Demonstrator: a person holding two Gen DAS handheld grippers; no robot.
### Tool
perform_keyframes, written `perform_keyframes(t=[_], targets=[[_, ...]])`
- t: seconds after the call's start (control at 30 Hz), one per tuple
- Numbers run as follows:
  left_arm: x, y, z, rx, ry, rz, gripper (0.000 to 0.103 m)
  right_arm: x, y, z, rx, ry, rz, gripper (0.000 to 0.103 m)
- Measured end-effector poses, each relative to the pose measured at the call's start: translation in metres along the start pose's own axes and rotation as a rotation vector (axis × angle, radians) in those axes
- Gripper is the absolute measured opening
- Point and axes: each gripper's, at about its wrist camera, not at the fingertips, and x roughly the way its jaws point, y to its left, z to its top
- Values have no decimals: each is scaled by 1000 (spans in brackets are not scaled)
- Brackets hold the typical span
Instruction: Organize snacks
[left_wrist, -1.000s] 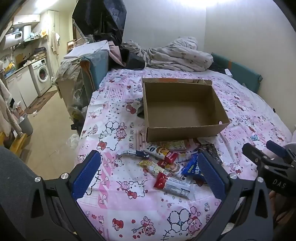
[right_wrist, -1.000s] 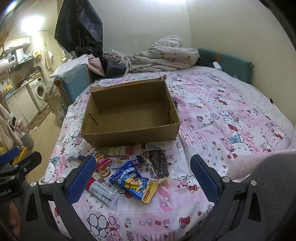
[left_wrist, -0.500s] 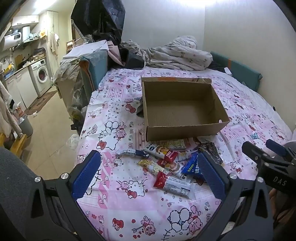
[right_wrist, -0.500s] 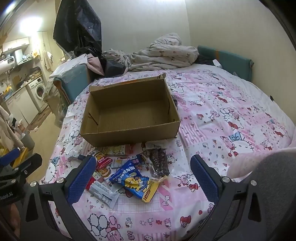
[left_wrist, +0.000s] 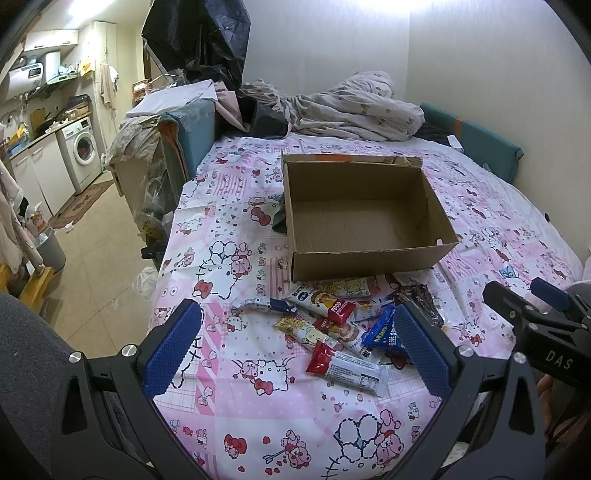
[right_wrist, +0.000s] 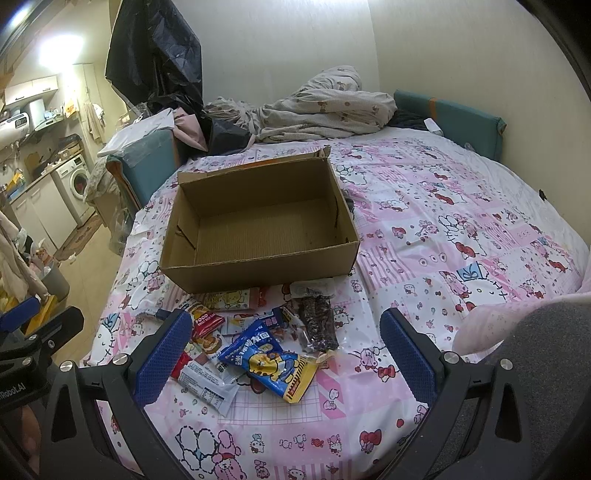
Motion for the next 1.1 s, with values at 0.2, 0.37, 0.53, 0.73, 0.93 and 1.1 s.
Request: perform_keyframes(t=[0.2,0.37,0.53,0.73,0.93,1.1], targets=[[0,-1,0,-1,0,0,103,0,1,-1,1,0,-1,103],[0,0,0,-7,1,-5,103,0,-1,0,3,0,1,103],[0,2,1,-9,4,-3,103,0,-1,0,3,0,2,103],[-1,3,2,-6,1,-5,103,0,-2,0,7,1,5,103],[-2,2,3,-1,-1,-4,103,-1,-2,0,7,0,4,103],[-2,2,3,-1,-1,-4,103,-1,-3,0,8,0,5,103]])
